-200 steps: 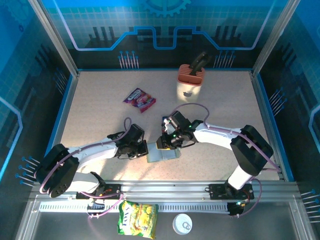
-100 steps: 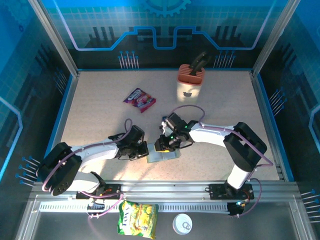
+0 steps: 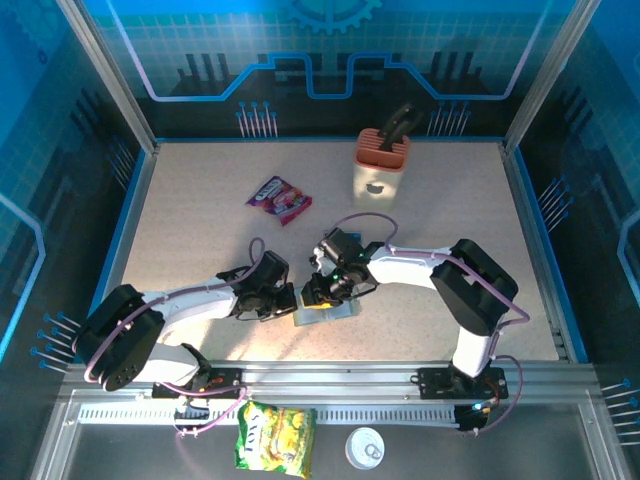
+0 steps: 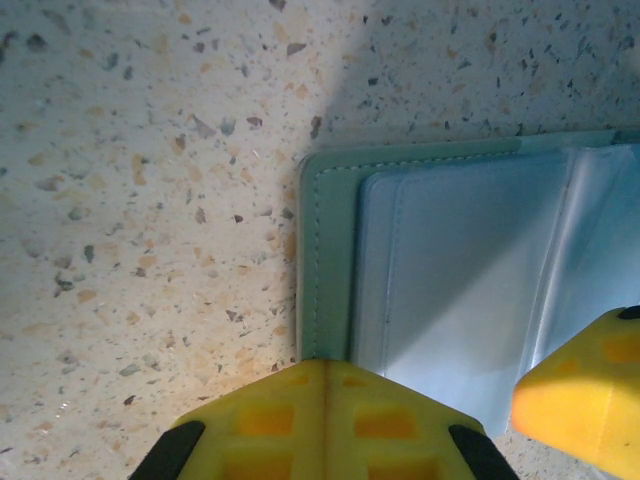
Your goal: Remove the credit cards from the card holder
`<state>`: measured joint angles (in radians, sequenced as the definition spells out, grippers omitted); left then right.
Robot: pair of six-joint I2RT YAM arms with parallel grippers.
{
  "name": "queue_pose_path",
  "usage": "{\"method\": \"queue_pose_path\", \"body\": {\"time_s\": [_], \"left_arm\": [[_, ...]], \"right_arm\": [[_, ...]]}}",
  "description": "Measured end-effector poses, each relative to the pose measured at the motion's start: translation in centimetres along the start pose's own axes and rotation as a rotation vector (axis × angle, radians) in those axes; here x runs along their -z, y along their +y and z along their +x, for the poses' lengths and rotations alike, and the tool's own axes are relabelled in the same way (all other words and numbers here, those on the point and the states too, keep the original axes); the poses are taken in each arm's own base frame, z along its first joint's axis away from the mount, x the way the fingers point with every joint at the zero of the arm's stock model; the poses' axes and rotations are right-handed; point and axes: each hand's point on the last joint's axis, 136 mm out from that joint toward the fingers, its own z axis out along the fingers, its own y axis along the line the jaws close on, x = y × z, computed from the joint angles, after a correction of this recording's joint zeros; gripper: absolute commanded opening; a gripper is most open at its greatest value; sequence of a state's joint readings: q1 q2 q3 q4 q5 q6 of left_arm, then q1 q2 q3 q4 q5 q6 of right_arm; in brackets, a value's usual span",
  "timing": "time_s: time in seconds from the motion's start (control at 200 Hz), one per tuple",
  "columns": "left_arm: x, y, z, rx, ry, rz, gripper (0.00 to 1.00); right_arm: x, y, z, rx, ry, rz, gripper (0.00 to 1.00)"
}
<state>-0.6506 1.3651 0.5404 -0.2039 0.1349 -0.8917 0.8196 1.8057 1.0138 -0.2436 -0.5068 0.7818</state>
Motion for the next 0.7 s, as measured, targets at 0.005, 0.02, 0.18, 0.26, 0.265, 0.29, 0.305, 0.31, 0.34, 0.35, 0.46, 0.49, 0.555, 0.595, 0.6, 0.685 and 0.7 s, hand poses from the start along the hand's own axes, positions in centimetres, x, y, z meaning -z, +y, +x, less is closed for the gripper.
{"method": "queue_pose_path", "body": {"time_s": [0.005,0.02,0.18,0.26,0.265,0.29,0.305,0.31,0.34,0.35,0.46,0.49,0.555,0.595,0.6,0.685,0.7], "left_arm": [[0.0,0.0,0.0,0.0,0.0,0.0,0.0],[0.0,0.0,0.0,0.0,0.0,0.0,0.0],[0.0,0.0,0.0,0.0,0.0,0.0,0.0],[0.0,0.0,0.0,0.0,0.0,0.0,0.0],[0.0,0.0,0.0,0.0,0.001,0.0,0.0],[0.0,0.0,0.0,0.0,0.001,0.0,0.0],[0.0,0.0,0.0,0.0,0.001,0.0,0.0],[0.0,0.0,0.0,0.0,0.001,0.0,0.0],[0.0,0.0,0.0,0.0,0.001,0.0,0.0],[0.0,0.0,0.0,0.0,0.001,0.0,0.0],[0.0,0.0,0.0,0.0,0.001,0.0,0.0],[0.0,0.0,0.0,0.0,0.001,0.0,0.0],[0.0,0.0,0.0,0.0,0.0,0.0,0.0],[0.0,0.0,0.0,0.0,0.001,0.0,0.0],[0.0,0.0,0.0,0.0,0.0,0.0,0.0],[0.0,0.0,0.0,0.0,0.0,0.0,0.0],[0.0,0.0,0.0,0.0,0.0,0.0,0.0]], "right_arm": [[0.0,0.0,0.0,0.0,0.0,0.0,0.33],[-0.1,0.0,0.0,0.001,0.002,-0.002,0.32],[-0.9,-0.3,0.1,-0.002,0.021,0.002,0.31],[-1.1,-0.8,0.2,-0.005,0.03,0.015,0.31],[-1.1,-0.8,0.2,-0.005,0.031,0.016,0.31],[-1.1,-0.9,0.3,-0.005,0.033,0.024,0.31],[-1.1,-1.0,0.3,-0.005,0.035,0.026,0.31],[-1.1,-1.0,0.3,-0.004,0.035,0.028,0.31],[-1.1,-1.1,0.3,-0.003,0.036,0.036,0.31],[-1.1,-1.2,0.3,-0.002,0.036,0.04,0.31],[-0.9,-1.7,0.2,0.008,0.032,0.075,0.31],[-0.9,-1.9,0.3,0.011,0.032,0.088,0.31],[-0.8,-2.1,0.3,0.016,0.032,0.104,0.31],[-0.7,-2.2,0.2,0.021,0.032,0.112,0.31],[-0.7,-2.2,0.3,0.021,0.032,0.114,0.31],[-0.6,-2.5,0.3,0.028,0.029,0.129,0.31],[-0.6,-2.5,0.3,0.029,0.029,0.13,0.31]]}}
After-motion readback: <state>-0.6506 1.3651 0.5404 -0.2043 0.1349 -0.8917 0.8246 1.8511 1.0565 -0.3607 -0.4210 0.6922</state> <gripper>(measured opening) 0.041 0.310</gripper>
